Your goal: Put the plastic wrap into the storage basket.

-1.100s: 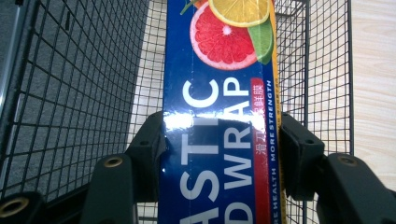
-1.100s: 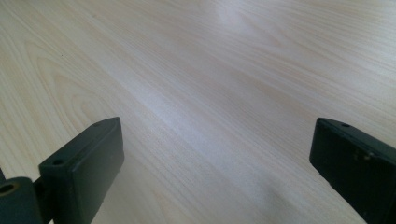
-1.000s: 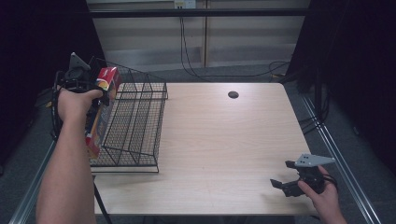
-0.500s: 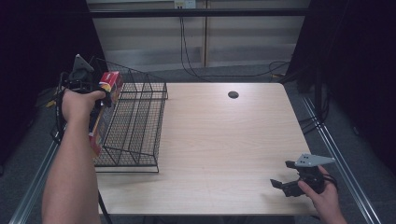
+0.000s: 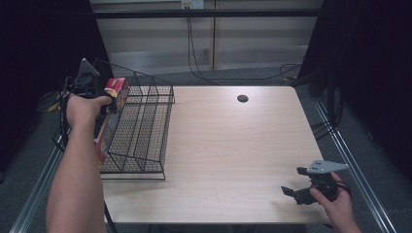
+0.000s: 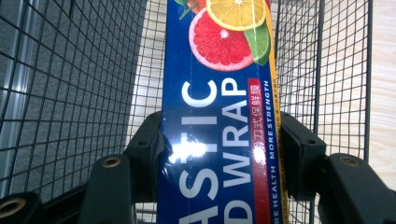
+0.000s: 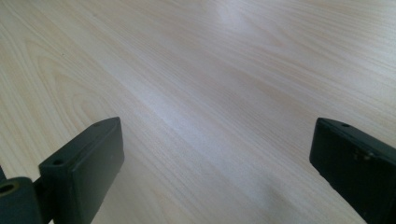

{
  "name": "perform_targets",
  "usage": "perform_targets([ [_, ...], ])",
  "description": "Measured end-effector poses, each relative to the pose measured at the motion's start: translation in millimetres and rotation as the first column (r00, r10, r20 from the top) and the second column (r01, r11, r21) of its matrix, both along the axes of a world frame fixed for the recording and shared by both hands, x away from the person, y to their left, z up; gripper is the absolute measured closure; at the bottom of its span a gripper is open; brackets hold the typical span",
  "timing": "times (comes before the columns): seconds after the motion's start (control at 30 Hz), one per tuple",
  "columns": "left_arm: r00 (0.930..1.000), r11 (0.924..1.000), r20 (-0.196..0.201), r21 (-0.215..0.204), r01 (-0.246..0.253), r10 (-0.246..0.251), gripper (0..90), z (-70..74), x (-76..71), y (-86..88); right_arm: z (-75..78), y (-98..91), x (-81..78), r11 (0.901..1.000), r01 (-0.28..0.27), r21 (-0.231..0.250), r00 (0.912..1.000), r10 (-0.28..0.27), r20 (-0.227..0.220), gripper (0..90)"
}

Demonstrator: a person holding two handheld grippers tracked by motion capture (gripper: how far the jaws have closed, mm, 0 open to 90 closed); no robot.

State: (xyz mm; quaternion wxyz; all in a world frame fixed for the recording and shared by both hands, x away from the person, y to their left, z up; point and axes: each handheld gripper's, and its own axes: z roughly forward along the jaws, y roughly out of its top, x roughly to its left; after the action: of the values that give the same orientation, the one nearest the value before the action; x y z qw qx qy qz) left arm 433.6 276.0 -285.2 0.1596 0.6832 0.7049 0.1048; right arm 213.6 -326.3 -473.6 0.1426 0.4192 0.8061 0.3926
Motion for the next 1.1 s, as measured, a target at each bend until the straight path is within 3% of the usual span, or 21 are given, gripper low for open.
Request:
perform_targets([
  [0.3, 0.9993, 0.9992, -0.001, -0.008, -0.039, 0.039, 42.1, -3.4, -1.1, 0.2, 0.4, 0.3, 0.1, 1.0, -0.002, -0.003, 1.0, 0.002, 0.001, 2.8],
  [0.57, 0.9997, 0.9997, -0.008, 0.008, -0.024, 0.024, 41.5, -4.5, -1.8, 2.0, 0.4, 2.1, 2.3, 0.9999, -0.01, -0.007, 0.9999, 0.01, 0.008, 2.8],
  [0.8, 0.9985, 0.9987, -0.021, 0.008, -0.05, 0.05, 40.9, -4.8, -3.3, 3.5, 1.0, 2.8, 3.6, 0.9999, -0.01, -0.008, 0.9999, 0.011, 0.007, 2.8],
  [0.93, 0.9977, 0.9977, -0.012, 0.01, -0.067, 0.067, 39.7, -3.5, -4.1, 4.8, 1.8, 3.4, 4.2, 0.9999, -0.014, -0.003, 0.9999, 0.014, 0.003, 2.8],
  [1.03, 0.9977, 0.9978, 0.015, -0.012, -0.065, 0.065, 38.8, 2.9, -4.0, 5.6, 1.7, 3.4, 5.7, 0.9999, -0.013, -0.006, 0.9998, 0.014, 0.011, 2.8],
  [1.07, 0.9979, 0.9985, 0.035, -0.007, -0.055, 0.055, 38.8, 5.8, -4.3, 4.4, 1.7, 3.4, 5.7, 0.9999, -0.013, -0.006, 0.9998, 0.014, 0.011, 2.8],
  [1.1, 0.9988, 0.9991, 0.028, 0.015, -0.04, 0.04, 39.0, 9.2, -4.1, 1.7, 1.8, 3.3, 6.0, 0.9998, -0.017, -0.005, 0.9998, 0.017, 0.01, 2.8],
])
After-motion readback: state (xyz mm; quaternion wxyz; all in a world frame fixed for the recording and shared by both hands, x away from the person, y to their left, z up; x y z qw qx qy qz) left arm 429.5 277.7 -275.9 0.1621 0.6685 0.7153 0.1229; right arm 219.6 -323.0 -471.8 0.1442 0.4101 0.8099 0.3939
